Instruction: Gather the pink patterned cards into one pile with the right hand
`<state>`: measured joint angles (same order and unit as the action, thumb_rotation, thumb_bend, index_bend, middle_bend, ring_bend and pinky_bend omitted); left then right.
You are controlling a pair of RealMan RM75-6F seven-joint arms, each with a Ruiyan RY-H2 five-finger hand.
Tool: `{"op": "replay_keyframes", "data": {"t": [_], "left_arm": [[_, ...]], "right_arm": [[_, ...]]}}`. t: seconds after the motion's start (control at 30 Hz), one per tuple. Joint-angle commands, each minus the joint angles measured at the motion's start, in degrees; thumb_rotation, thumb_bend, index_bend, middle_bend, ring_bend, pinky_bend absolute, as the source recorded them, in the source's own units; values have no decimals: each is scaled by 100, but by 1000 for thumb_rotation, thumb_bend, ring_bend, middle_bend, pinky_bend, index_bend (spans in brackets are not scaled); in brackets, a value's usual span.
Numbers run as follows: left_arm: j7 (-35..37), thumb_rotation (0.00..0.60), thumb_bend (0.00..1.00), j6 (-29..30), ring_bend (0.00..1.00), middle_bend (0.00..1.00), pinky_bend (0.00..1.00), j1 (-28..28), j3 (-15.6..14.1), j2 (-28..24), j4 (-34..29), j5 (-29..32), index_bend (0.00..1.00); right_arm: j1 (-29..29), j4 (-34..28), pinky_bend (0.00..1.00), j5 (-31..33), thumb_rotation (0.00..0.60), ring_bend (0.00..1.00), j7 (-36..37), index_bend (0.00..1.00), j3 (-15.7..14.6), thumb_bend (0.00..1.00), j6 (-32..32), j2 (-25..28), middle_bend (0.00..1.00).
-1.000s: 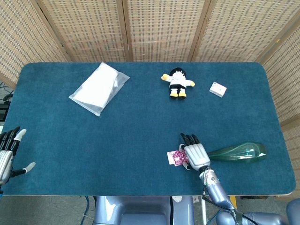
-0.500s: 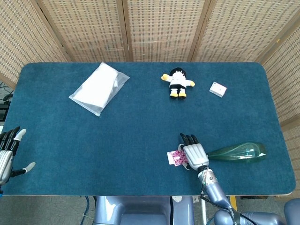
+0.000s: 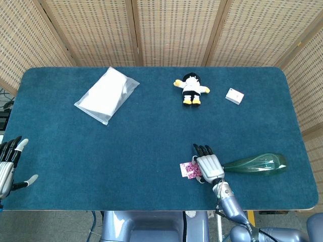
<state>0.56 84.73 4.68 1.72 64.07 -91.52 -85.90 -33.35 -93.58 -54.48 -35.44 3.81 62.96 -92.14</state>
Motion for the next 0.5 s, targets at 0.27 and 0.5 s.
{"op": "replay_keyframes", "data": {"t": [0.27,0.5], "left_arm": [[4,600,0,0,0,0,0,0,1,-1,-7,1,0],[5,600,0,-5,0,0,0,3,3,-1,-10,4,0]], "right_arm": [[-31,55,0,41,600,0,-17,449,71,234,19,-70,0],[-49,15,0,42,600,0,-46,386,85,231,26,-76,0]]}}
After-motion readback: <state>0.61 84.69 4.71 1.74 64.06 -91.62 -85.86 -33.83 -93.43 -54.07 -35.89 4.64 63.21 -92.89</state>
